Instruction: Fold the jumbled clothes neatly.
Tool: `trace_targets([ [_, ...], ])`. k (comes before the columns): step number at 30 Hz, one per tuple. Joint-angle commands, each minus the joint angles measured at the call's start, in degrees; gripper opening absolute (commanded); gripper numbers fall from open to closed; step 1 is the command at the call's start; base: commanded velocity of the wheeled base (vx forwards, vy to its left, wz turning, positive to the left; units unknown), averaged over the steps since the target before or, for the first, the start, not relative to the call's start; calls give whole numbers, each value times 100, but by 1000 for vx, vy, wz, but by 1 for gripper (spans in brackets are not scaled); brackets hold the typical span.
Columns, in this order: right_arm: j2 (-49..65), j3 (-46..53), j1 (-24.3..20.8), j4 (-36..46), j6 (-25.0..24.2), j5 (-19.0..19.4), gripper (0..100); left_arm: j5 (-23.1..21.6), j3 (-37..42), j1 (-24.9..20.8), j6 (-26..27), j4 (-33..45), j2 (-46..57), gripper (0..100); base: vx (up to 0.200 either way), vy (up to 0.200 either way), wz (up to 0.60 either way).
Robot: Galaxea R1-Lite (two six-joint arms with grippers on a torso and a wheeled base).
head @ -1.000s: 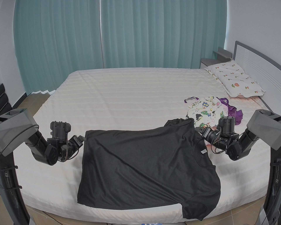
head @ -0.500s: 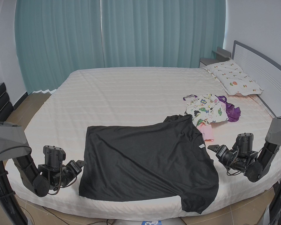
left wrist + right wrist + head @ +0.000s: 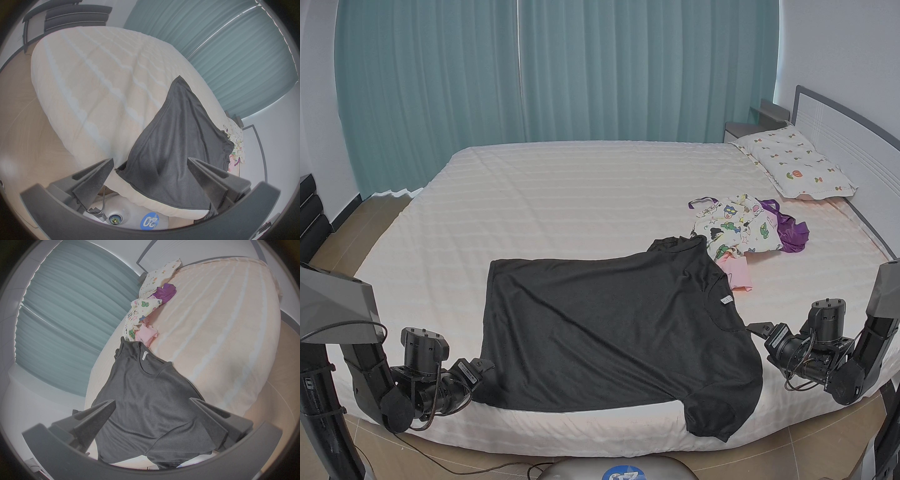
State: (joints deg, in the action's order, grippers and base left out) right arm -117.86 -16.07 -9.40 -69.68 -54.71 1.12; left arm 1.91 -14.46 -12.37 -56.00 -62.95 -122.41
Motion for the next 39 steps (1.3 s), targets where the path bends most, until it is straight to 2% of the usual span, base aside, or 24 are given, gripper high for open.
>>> trace_targets([
  [1,-79,16,-18,-2,-22,2,100,72,66,-125,-16,-15,-310,100,0,0,0],
  [12,-44,16,-27,-2,-31,2,100,318,4,-257,-7,-86,-477,100,0,0,0],
  [13,-44,16,-36,-2,-31,2,100,354,4,-310,2,-130,-521,0,0,0,0],
  [16,-62,16,-62,-2,-31,2,100,503,4,-380,2,-209,-635,0,0,0,0],
  [19,-79,25,-62,-2,-31,2,100,837,75,-503,11,-411,-838,0,0,0,0],
  [28,-79,139,-62,-2,39,-7,100,934,435,-424,72,-736,-767,0,0,0,0],
  [39,-440,288,114,69,1006,169,100,995,690,-116,459,-824,-548,0,0,0,0],
])
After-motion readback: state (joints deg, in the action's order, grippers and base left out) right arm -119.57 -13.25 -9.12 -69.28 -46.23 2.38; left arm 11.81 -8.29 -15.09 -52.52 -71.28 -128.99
